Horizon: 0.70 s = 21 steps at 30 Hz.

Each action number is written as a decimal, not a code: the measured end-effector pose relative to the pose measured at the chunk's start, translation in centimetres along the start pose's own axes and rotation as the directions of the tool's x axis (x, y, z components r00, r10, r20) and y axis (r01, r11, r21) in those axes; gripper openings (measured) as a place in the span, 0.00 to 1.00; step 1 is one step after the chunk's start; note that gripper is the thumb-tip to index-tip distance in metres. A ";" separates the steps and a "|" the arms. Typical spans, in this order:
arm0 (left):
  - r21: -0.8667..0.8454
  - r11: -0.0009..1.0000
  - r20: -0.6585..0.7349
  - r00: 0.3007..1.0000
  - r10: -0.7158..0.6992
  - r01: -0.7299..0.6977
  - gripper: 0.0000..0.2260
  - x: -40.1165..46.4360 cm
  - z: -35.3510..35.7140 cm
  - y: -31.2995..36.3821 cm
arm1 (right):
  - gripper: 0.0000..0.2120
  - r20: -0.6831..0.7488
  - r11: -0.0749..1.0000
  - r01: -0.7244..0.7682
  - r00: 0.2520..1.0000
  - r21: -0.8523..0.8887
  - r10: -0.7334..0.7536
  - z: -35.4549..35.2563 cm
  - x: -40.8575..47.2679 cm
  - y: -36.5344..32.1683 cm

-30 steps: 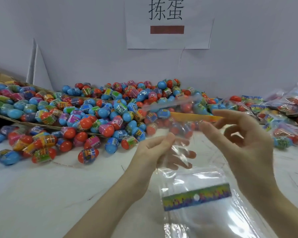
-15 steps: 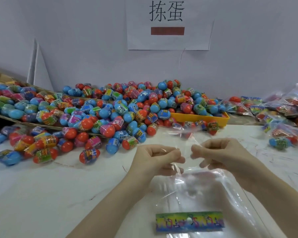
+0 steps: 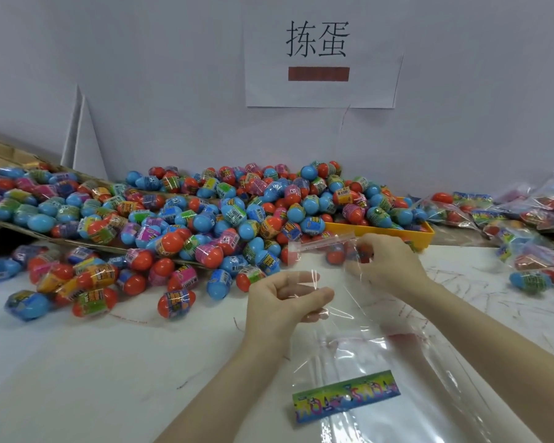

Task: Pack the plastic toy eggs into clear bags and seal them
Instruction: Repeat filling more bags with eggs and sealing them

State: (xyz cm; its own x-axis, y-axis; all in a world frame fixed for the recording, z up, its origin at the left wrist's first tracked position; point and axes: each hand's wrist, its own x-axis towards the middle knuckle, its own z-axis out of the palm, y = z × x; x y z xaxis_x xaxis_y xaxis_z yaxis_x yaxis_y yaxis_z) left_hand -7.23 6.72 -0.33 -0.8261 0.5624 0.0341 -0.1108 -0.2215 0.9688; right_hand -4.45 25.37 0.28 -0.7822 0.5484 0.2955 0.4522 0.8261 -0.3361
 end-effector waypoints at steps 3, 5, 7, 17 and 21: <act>0.008 1.000 0.003 1.000 0.014 -0.014 0.10 0.0 0.0 -0.1 | 0.10 -0.125 0.954 -0.009 0.991 0.299 0.049 -1.4 -0.4 0.1; 0.010 1.000 0.006 1.000 0.028 -0.028 0.11 -0.1 0.2 -0.1 | 0.14 -0.167 0.790 -0.054 0.967 0.611 0.195 -3.4 -1.0 -0.3; -0.001 0.999 0.009 0.999 0.046 -0.046 0.11 -0.3 0.4 -0.1 | 0.12 -0.125 0.585 -0.042 0.962 0.810 0.243 -5.6 -2.1 -1.1; 0.053 0.979 0.131 0.974 0.187 -0.196 0.16 -1.2 1.1 0.0 | 0.15 -0.142 0.876 0.346 0.938 0.335 -0.316 -7.8 -7.5 -4.9; 0.062 0.975 0.149 0.968 0.204 -0.215 0.17 -1.2 1.2 -0.2 | 0.17 -0.155 0.910 0.403 0.909 0.092 -0.387 -7.2 -7.5 -4.1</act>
State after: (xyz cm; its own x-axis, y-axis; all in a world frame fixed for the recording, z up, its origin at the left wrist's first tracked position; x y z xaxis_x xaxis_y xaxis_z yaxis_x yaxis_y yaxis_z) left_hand -5.55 6.99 -0.30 -0.7398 0.6178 0.2667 0.1034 -0.2873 0.9522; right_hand 2.63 18.78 5.94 -0.8193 0.1990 0.5377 0.0569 0.9614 -0.2691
